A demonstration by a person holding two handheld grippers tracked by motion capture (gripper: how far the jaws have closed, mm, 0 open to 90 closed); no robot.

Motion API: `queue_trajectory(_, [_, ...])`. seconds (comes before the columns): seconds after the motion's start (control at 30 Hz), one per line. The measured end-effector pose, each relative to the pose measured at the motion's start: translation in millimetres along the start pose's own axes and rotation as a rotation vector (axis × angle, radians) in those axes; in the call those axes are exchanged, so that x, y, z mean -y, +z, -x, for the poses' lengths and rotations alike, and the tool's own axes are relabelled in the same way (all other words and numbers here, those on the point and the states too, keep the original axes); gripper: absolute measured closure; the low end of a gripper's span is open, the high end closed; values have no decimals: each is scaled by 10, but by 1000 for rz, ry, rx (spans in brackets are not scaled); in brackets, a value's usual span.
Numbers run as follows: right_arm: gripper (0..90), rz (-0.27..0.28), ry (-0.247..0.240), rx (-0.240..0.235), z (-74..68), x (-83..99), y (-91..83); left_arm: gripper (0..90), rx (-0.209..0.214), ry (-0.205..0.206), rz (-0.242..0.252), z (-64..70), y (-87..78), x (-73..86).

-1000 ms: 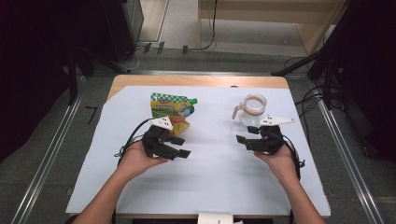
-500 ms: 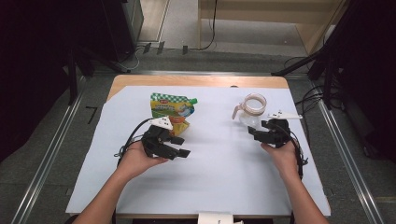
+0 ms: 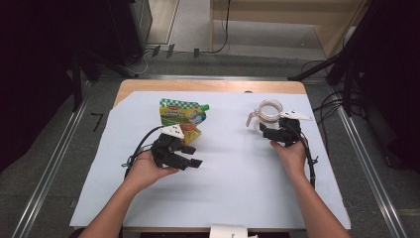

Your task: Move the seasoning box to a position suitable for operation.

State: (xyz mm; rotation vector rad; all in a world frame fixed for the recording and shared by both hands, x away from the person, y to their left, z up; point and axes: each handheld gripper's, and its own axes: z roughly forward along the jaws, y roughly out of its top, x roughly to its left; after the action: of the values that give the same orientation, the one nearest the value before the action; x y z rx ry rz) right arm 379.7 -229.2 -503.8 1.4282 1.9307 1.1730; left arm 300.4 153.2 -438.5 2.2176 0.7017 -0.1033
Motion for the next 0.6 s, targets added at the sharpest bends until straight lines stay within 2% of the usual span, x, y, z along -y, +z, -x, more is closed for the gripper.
queue_trajectory(0.3, [113, 53, -8, 32, -38, 10, 174, 404, 8, -4, -1, 20, 6, 18])
queue_trajectory(0.33, [108, 68, 3, 41, -45, 16, 214, 403, 8, -8, 1, 22, 6, 21])
queue_trajectory(0.47, [106, 77, 13, 56, -64, 22, 261, 403, 8, -7, 2, 30, 3, 35])
queue_trajectory(0.6, [116, 76, -7, 57, -60, 17, 280, 401, -1, -9, -8, 32, 6, 50])
